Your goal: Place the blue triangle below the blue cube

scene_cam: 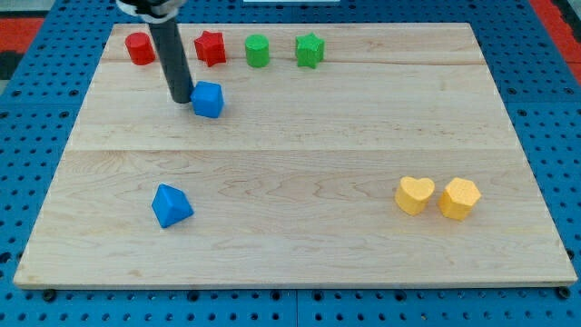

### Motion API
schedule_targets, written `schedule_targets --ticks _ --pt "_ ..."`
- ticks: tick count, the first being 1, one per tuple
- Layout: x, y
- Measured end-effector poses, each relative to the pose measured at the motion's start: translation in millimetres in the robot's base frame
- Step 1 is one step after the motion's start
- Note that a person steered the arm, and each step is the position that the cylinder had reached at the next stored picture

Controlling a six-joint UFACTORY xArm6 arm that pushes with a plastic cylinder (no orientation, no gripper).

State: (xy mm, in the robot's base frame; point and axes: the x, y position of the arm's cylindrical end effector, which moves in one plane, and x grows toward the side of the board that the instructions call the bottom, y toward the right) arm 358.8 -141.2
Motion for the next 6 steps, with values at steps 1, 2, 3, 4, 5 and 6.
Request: schedule_targets --ticks 1,2,3,4,5,6 --pt "6.7 -15.6" --pt "66.3 47.6" --pt "154.1 70.5" --pt "211.7 53.9" --pt "188.2 -6.3" --pt "158.2 -40.2"
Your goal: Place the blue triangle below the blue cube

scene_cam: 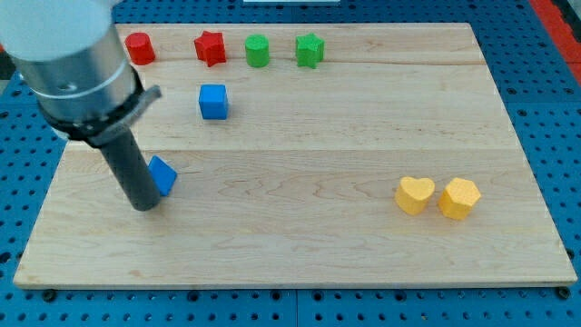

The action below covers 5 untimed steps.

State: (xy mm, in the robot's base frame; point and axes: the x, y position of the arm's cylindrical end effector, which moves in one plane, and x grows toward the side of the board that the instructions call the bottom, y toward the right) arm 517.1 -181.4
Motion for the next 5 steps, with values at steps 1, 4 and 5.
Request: schedule_targets --ticks 1,4,5 --pt "-4.4 -20.3" --pt "-31.3 33.0" --pt "-31.5 30.9"
